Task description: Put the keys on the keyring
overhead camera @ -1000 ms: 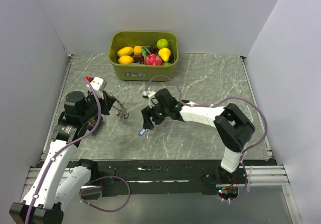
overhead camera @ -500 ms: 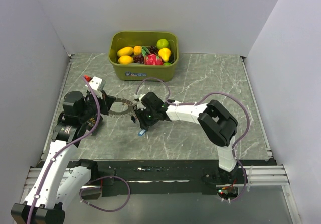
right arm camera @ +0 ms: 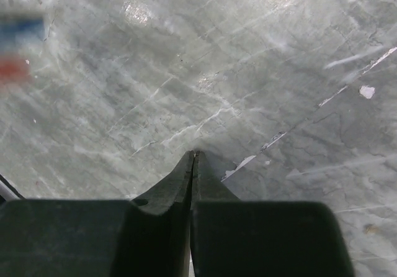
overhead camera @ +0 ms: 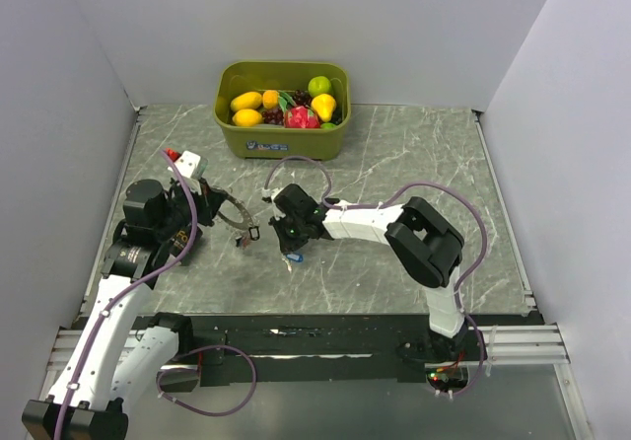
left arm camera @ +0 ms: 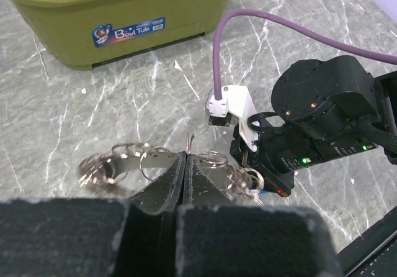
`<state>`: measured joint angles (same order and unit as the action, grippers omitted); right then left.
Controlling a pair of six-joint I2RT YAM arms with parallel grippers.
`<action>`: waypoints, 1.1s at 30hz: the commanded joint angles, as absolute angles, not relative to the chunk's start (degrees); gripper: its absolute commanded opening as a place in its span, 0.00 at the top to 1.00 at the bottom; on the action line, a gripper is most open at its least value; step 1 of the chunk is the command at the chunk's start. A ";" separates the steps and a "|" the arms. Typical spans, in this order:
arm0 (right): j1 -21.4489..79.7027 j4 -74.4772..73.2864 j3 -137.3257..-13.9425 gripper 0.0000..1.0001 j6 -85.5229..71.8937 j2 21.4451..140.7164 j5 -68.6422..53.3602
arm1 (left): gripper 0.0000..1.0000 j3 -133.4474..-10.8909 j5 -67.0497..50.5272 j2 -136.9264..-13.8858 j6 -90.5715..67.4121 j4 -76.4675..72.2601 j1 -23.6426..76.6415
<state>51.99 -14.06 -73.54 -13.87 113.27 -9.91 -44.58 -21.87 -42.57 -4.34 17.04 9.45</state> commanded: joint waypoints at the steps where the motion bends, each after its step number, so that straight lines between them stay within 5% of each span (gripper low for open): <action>1: 51.94 -15.29 -72.07 1.00 -12.75 108.12 -7.30 | 0.99 -45.09 -24.69 -41.31 -5.27 12.31 9.14; 15: 44.04 -14.77 -63.02 1.00 -8.88 86.50 -14.32 | 0.99 -45.35 -36.30 -44.38 -4.75 10.90 9.93; 24: 40.26 -5.98 -55.55 1.00 -7.74 71.03 -20.30 | 0.99 -46.67 -29.71 -46.23 -7.21 10.46 19.94; 33: 40.08 -1.32 -55.10 1.00 -4.57 69.26 -30.32 | 0.99 -46.84 -26.10 -48.16 -8.79 10.10 28.64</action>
<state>40.45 -6.79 -55.68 -6.44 70.65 -24.36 -44.34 -27.77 -47.86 -7.35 14.20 26.09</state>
